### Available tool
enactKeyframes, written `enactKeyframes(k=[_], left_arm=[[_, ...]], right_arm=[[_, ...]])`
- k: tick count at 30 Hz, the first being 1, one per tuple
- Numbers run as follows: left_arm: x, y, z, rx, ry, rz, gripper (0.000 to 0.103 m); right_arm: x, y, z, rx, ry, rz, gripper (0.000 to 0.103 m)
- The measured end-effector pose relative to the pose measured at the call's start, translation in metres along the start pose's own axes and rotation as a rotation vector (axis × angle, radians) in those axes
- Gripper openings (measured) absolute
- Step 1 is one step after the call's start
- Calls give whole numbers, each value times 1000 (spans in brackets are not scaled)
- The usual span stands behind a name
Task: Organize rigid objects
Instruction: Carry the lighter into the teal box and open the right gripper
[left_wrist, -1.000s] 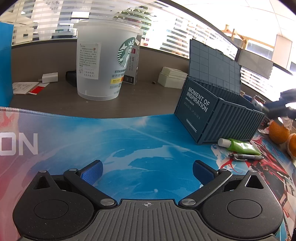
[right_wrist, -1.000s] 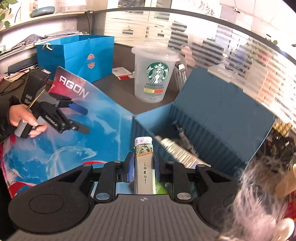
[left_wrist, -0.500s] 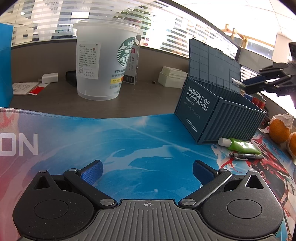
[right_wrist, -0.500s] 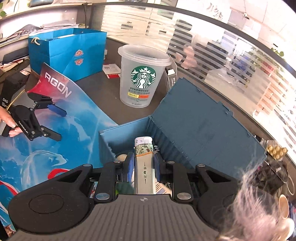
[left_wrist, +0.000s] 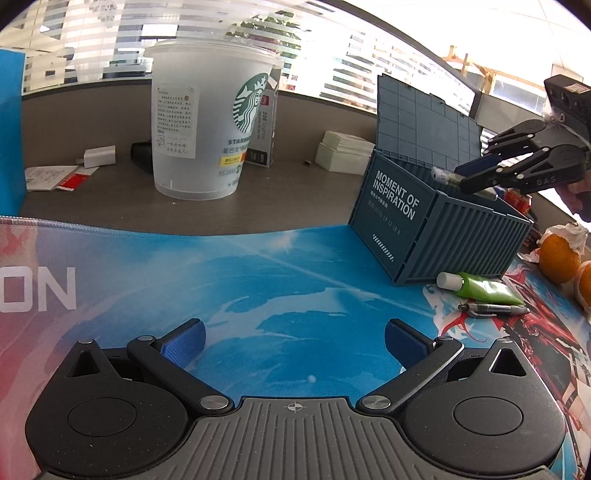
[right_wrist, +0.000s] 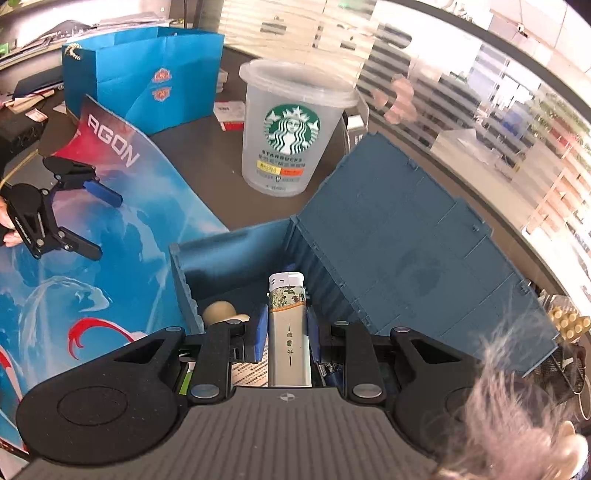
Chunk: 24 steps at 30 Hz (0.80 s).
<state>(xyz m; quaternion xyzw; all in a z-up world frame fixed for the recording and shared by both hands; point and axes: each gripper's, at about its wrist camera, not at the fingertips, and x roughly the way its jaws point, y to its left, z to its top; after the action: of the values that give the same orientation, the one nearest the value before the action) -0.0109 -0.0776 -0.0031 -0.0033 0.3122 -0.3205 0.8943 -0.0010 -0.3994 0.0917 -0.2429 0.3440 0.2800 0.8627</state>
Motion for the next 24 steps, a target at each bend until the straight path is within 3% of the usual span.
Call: enactKeyframes(k=[24], left_arm=[[0, -1, 0, 1, 0, 2, 103]], right_arm=[[30, -14, -12, 1, 43, 20, 21]])
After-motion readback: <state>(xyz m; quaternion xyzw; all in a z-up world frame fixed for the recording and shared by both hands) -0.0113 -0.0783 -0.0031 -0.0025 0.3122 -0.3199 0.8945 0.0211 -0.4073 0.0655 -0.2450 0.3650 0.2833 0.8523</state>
